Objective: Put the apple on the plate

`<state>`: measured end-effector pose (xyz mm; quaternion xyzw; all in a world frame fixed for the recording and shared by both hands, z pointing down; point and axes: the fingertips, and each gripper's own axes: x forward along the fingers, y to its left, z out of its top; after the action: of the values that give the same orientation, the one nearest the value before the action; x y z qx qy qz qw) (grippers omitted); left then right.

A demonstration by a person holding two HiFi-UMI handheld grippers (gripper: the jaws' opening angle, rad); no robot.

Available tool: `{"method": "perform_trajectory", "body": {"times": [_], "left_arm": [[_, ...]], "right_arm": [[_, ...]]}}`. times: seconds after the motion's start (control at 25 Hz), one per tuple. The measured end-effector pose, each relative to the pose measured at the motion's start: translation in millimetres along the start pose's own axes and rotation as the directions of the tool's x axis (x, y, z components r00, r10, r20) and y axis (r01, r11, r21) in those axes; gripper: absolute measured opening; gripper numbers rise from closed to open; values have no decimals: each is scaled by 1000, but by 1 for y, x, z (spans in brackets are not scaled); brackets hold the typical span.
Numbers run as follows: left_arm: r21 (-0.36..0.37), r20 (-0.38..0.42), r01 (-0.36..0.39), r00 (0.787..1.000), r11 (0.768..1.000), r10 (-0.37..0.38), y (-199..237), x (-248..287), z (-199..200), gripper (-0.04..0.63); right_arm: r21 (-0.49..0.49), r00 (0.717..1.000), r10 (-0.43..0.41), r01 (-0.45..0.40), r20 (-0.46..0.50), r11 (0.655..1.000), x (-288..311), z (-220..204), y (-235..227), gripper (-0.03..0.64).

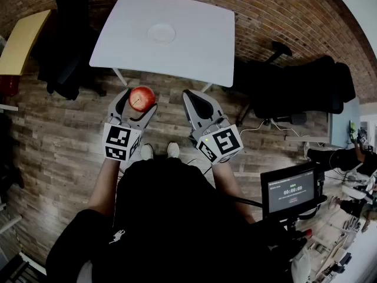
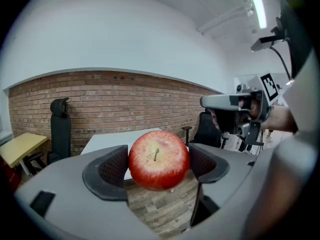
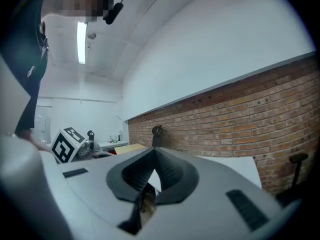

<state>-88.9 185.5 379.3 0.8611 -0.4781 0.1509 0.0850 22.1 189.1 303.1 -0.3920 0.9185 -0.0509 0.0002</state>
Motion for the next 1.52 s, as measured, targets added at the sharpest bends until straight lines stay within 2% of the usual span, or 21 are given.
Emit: {"method": "perform_trajectory", "body": {"times": [0.48, 0.64, 0.84, 1.52], "left_arm": [[22, 4, -6, 1000, 1000, 6, -6, 3, 3, 383], [31, 2, -6, 1000, 1000, 6, -12, 6, 6, 383], [41, -2, -12, 1000, 999, 12, -13, 4, -4, 383], [34, -55, -39, 998, 999, 40, -39, 47, 14, 383]], "right_arm": [[-10, 1000, 28, -28, -12, 1000, -3, -4, -2, 3], [31, 999, 46, -46, -6, 998, -7, -5, -5, 3], [73, 1000, 28, -29, 6, 997, -15, -16, -10, 3], [107, 999, 46, -44, -12, 993, -30, -12, -71, 3]]}}
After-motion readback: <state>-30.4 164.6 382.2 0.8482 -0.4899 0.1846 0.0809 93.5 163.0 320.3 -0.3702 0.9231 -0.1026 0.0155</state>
